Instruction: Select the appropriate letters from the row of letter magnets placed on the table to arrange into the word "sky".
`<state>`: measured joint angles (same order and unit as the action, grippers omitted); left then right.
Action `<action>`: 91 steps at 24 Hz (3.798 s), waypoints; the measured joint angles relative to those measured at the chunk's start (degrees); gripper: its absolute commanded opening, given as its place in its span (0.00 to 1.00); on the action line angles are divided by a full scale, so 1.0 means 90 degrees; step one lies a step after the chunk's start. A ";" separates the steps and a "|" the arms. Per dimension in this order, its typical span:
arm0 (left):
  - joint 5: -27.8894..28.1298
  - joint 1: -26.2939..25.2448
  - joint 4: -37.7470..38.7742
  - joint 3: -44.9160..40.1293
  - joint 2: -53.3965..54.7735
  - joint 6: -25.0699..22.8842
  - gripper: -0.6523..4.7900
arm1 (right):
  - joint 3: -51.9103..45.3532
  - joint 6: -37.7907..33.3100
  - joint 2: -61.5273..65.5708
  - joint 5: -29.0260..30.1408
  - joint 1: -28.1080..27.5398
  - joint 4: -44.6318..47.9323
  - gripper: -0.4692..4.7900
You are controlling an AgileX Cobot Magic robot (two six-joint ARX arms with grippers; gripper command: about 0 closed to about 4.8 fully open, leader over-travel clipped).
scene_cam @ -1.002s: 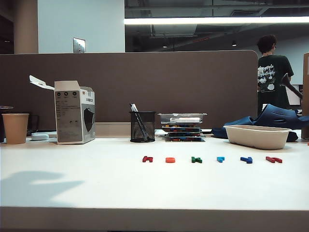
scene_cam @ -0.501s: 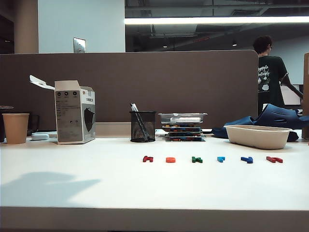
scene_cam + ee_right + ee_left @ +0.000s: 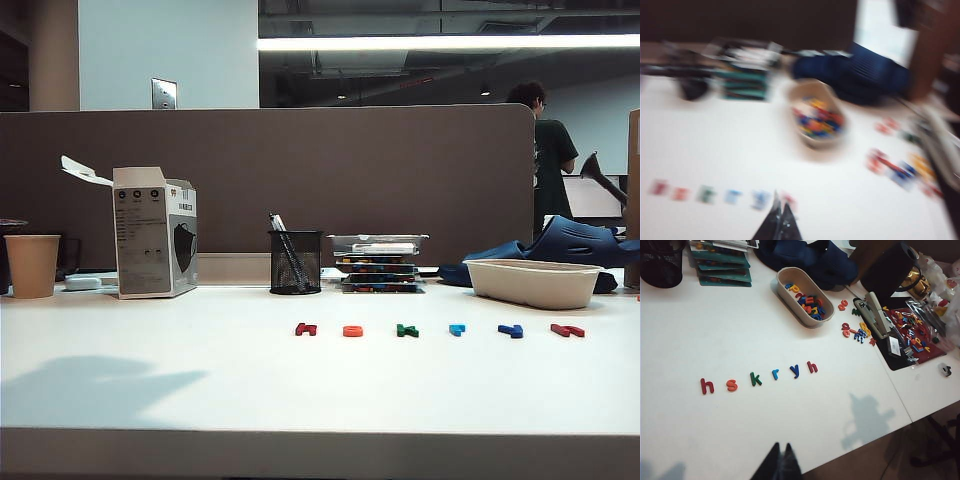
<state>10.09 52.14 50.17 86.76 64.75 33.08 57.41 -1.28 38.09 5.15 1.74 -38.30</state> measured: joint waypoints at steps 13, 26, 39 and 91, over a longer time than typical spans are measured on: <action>0.0002 0.0000 -0.0002 0.0000 0.0005 0.0000 0.11 | 0.2244 -0.1639 0.4609 0.0447 0.2314 0.0027 0.49; 0.0002 0.0000 -0.0002 0.0000 0.0005 0.0000 0.11 | 0.2747 -0.2346 0.7070 -0.0328 0.3262 0.0138 0.50; 0.0002 0.0000 0.0000 0.0000 0.0012 0.0000 0.11 | 0.2963 -0.2497 0.8369 -0.0452 0.3400 0.0403 0.49; 0.0002 0.0000 -0.0002 0.0000 0.0005 0.0000 0.11 | 0.3169 -0.2307 0.8922 -0.0658 0.3626 0.0413 0.17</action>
<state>10.11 52.14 50.15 86.76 64.79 33.08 85.93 -22.04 118.39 -0.78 34.37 -34.59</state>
